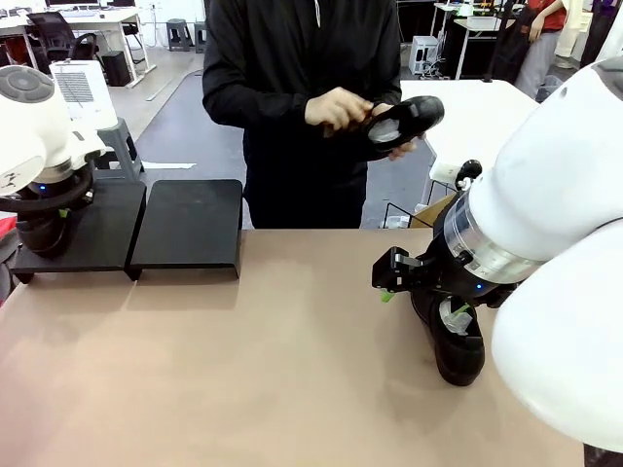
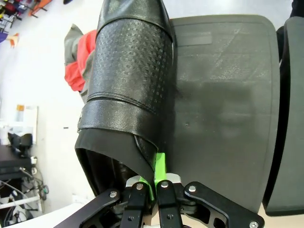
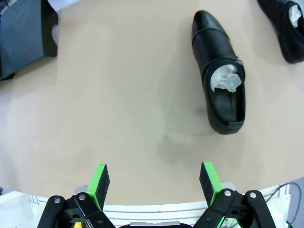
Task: Organize the shoes by placing them on the stand.
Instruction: Place the Shoe from the middle of the table onto the Shoes Stand.
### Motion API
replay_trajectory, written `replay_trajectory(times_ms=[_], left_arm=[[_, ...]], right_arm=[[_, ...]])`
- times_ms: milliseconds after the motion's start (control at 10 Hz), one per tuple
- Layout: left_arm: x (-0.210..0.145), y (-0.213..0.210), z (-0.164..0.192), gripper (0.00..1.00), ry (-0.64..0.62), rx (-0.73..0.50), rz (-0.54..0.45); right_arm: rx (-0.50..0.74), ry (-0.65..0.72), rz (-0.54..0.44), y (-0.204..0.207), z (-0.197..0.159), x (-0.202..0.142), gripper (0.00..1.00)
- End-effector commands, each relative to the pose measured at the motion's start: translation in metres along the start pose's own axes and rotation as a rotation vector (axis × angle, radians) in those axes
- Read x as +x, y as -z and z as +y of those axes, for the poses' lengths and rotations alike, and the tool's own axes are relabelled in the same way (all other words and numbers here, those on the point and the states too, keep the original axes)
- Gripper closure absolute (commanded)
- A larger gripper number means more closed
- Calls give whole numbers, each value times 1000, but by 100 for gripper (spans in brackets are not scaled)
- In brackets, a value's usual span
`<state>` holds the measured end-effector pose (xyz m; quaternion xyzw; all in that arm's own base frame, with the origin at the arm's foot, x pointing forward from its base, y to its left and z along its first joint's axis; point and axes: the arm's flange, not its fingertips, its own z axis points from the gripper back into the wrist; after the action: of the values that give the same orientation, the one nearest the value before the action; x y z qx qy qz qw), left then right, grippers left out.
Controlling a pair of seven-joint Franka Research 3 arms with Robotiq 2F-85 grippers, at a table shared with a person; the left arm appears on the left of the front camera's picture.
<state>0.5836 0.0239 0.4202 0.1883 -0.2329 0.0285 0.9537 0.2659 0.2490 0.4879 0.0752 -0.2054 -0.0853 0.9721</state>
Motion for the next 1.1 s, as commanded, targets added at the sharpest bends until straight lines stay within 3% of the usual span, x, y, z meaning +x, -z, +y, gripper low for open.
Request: replay_trajectory(times_ms=[0,300,400,900,1000], left_arm=[[-3,4,2,100,-1,-19,-5],[-8,5,8,100,-31,-18,1],[-10,6,12,95,-61,-16,14],[-14,-7,25,0,-126,-22,21],[-15,-12,27,0,-154,-30,15]], right_arm=[[20,-9,14,0,0,3,0],[20,-9,14,0,0,3,0],[20,-9,14,0,0,3,0],[20,-9,14,0,0,3,0],[20,-9,14,0,0,3,0]])
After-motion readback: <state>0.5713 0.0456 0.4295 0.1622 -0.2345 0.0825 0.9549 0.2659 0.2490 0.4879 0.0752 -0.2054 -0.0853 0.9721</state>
